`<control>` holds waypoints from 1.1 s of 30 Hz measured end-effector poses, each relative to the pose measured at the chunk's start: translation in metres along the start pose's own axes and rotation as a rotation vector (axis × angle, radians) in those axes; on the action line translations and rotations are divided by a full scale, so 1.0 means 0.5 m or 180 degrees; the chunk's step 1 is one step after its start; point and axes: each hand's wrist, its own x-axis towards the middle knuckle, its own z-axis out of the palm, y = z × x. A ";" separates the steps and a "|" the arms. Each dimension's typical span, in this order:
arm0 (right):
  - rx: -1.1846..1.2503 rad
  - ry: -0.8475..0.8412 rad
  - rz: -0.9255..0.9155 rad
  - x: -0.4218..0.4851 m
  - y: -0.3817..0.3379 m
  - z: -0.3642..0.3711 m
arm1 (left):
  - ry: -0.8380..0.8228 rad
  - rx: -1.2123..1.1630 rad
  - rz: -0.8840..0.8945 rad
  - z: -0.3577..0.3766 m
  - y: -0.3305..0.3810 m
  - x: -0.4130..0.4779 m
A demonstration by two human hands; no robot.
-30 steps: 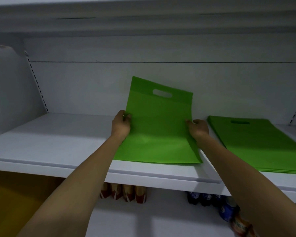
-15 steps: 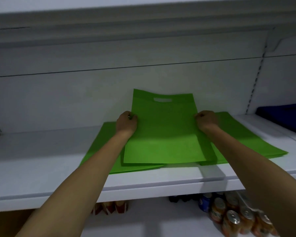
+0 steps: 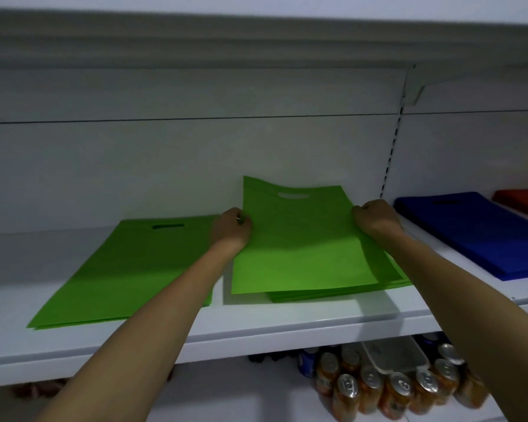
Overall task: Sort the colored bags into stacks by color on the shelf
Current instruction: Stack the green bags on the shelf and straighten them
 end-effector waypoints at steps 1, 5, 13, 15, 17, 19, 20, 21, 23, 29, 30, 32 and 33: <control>0.0027 -0.0027 0.0005 0.003 0.004 -0.006 | 0.0000 0.0052 0.0004 0.007 0.006 -0.002; 0.0013 -0.0199 -0.0069 0.013 0.018 -0.022 | 0.0018 0.0105 -0.0017 0.032 0.019 -0.006; -0.0229 -0.0298 -0.0356 0.039 0.057 -0.010 | 0.0100 0.0223 -0.0121 0.056 0.017 -0.008; -0.0248 -0.0293 -0.0354 0.046 0.062 -0.009 | 0.0140 0.0260 -0.0148 0.062 0.014 -0.007; -0.0339 -0.0311 -0.0330 0.051 0.070 -0.010 | 0.0132 0.0293 -0.0207 0.070 0.008 -0.009; -0.0481 -0.0306 -0.0292 0.056 0.080 -0.009 | 0.0111 0.0302 -0.0295 0.081 0.000 -0.013; -0.0575 -0.0304 -0.0278 0.057 0.085 -0.008 | 0.0098 0.0305 -0.0336 0.087 -0.004 -0.015; -0.0681 -0.0300 -0.0264 0.058 0.090 -0.006 | 0.0074 0.0314 -0.0370 0.092 -0.007 -0.017; -0.0889 -0.0271 -0.0236 0.057 0.099 0.000 | 0.0014 0.0371 -0.0417 0.101 -0.013 -0.021; -0.1197 -0.0136 -0.0199 0.062 0.116 0.014 | -0.0024 0.0632 -0.0442 0.111 -0.012 -0.018; -0.1209 -0.0118 -0.0210 0.064 0.117 0.014 | -0.0043 0.0681 -0.0436 0.113 -0.011 -0.017; -0.1241 -0.0088 -0.0215 0.067 0.120 0.015 | -0.0046 0.0786 -0.0413 0.117 -0.010 -0.016; -0.1256 -0.0081 -0.0210 0.067 0.122 0.017 | -0.0043 0.0844 -0.0404 0.119 -0.011 -0.015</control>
